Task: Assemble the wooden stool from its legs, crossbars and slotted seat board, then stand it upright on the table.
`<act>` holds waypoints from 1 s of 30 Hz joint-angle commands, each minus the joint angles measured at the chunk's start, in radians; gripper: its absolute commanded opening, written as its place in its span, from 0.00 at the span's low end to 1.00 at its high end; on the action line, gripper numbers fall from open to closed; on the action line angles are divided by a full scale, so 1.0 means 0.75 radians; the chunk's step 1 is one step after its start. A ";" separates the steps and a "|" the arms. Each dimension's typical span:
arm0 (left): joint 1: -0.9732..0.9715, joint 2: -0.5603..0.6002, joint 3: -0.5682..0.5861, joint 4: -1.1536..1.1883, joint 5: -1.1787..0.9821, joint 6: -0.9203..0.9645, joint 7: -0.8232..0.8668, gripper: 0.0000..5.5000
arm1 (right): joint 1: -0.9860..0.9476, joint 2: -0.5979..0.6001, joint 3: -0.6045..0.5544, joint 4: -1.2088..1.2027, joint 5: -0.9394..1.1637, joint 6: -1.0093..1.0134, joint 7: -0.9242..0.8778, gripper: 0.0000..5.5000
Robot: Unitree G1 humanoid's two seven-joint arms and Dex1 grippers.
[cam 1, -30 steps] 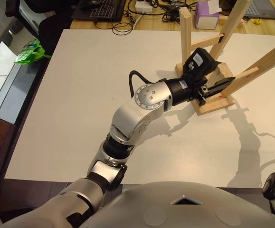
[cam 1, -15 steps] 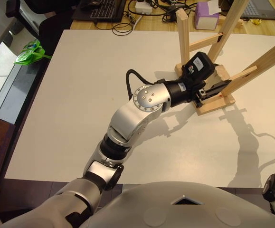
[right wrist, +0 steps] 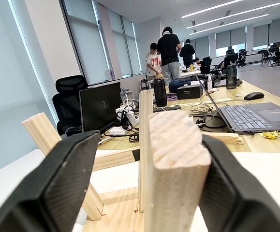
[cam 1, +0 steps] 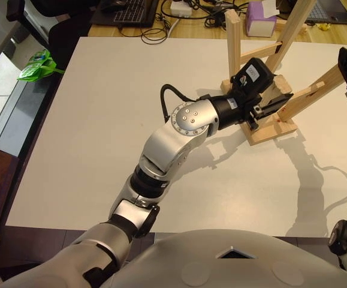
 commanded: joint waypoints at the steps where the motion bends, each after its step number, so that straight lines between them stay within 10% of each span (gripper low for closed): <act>1: 0.017 -0.013 0.016 0.038 0.025 0.022 0.036 0.39 | -0.069 -0.043 -0.024 0.003 -0.006 -0.011 0.003 0.59; 13: -0.001 -0.031 0.074 0.008 0.052 0.001 0.104 0.39 | -0.442 -0.262 -0.074 0.221 -0.023 0.006 -0.007 0.59; 30: -0.028 -0.015 0.068 -0.018 0.018 0.146 0.052 0.39 | -0.978 -0.161 0.118 0.646 -0.240 -0.096 -0.048 0.59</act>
